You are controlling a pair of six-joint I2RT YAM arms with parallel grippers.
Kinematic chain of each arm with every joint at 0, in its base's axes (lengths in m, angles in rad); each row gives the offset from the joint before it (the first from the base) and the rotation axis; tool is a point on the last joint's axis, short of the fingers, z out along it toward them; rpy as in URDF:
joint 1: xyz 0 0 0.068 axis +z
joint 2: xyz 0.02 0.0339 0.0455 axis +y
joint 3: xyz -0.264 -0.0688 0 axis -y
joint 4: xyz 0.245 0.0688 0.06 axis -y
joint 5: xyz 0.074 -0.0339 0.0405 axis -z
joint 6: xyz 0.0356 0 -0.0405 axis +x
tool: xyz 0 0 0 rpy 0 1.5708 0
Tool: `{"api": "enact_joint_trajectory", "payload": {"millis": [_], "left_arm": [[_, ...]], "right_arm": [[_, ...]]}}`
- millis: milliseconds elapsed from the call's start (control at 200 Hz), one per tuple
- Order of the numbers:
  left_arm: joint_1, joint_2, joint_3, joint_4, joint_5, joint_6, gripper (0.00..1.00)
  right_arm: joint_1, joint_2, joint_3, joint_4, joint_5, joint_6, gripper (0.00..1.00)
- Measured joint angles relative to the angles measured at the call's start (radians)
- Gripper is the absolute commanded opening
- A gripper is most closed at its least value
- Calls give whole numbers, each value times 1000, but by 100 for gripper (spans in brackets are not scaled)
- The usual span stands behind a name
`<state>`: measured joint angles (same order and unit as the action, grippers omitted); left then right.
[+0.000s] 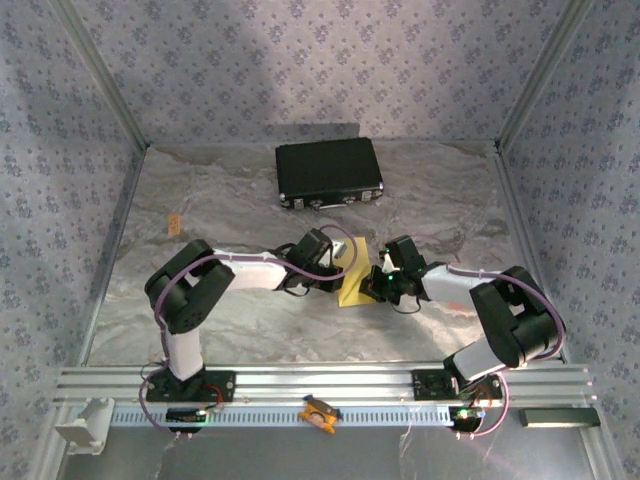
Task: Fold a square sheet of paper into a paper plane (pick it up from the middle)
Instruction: Fold the triangle a second time at the center of the table.
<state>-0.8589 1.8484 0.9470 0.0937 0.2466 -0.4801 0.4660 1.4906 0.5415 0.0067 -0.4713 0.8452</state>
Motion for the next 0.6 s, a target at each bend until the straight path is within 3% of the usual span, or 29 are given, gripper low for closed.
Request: {"api": "enact_joint_trajectory", "payload": {"millis": [600], "left_arm": [[2,7,0,16,3,0,4]], "right_arm": [[-13,-33,0,-19,3,-5,5]]}}
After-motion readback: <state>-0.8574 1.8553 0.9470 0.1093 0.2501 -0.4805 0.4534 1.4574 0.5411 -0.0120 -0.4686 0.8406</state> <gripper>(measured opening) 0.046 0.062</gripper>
